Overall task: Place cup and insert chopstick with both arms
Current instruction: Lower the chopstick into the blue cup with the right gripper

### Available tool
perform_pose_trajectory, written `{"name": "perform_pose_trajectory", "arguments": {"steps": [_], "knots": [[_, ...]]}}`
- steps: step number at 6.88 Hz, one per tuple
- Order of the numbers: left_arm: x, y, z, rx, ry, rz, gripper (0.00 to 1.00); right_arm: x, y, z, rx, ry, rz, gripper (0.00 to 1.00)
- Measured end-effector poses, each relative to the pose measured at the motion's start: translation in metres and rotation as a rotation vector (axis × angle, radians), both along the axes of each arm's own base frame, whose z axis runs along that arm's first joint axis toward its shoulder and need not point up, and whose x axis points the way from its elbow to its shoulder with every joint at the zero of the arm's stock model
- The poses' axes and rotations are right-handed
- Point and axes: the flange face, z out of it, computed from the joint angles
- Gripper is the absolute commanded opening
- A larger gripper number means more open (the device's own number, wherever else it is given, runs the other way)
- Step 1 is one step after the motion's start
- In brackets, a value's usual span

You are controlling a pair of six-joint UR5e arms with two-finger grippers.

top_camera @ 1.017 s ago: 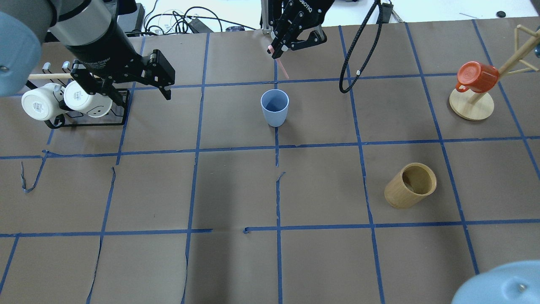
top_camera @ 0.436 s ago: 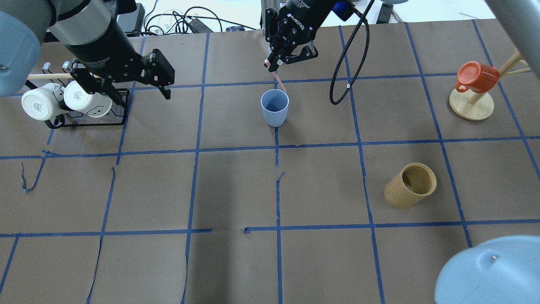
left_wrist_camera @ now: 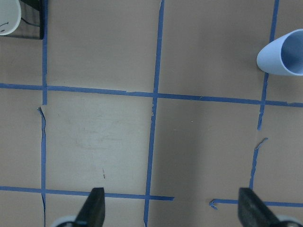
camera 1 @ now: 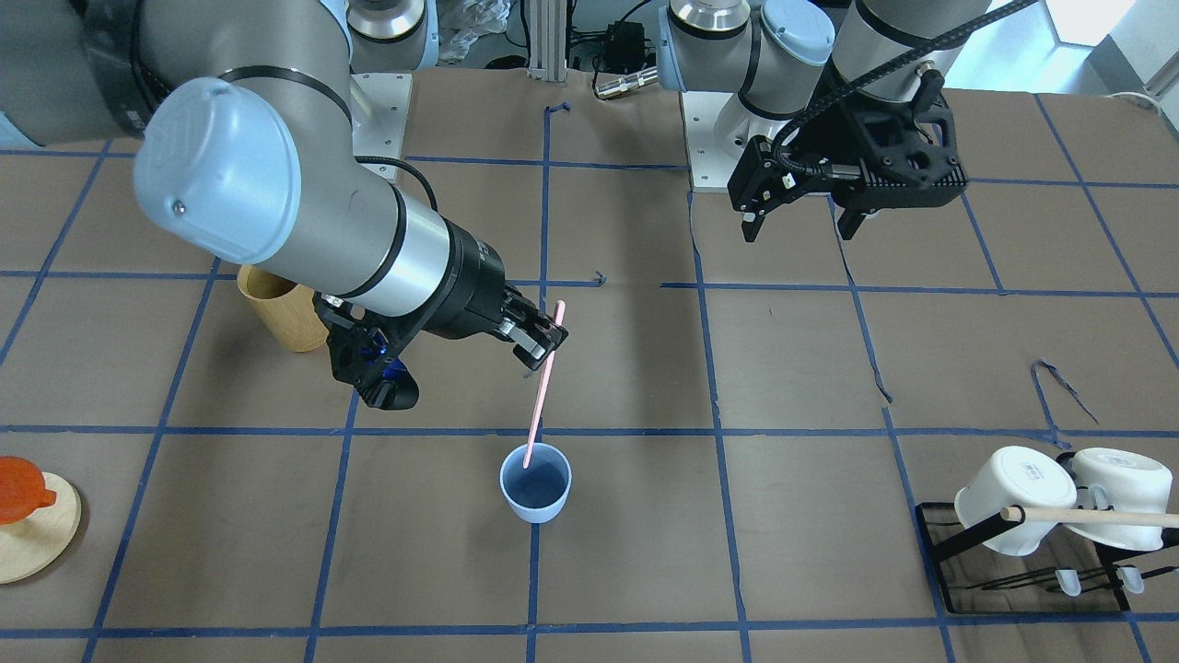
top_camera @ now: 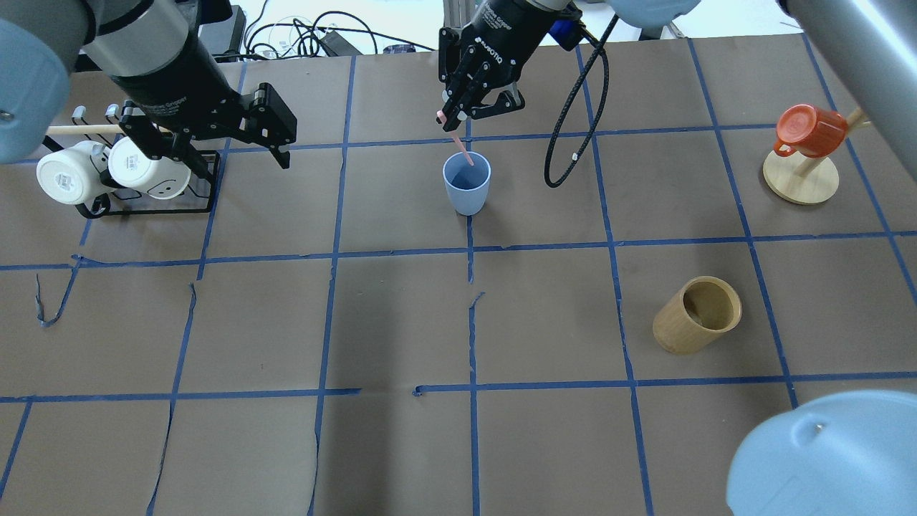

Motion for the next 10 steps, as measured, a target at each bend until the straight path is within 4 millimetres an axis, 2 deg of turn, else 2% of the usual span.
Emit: {"name": "perform_pose_trajectory", "arguments": {"steps": [4,9,10], "knots": [[0.000,0.001,-0.002,0.004,-0.001,0.000,1.00,0.004,-0.009,-0.043,0.044,0.012,0.005,0.00],[0.000,0.001,-0.001,0.003,-0.002,0.000,1.00,0.003,-0.007,-0.069,0.082,0.023,0.011,0.00],[0.000,0.001,-0.001,0.003,-0.001,0.000,1.00,0.003,-0.007,-0.073,0.086,0.024,0.010,0.28]]}}
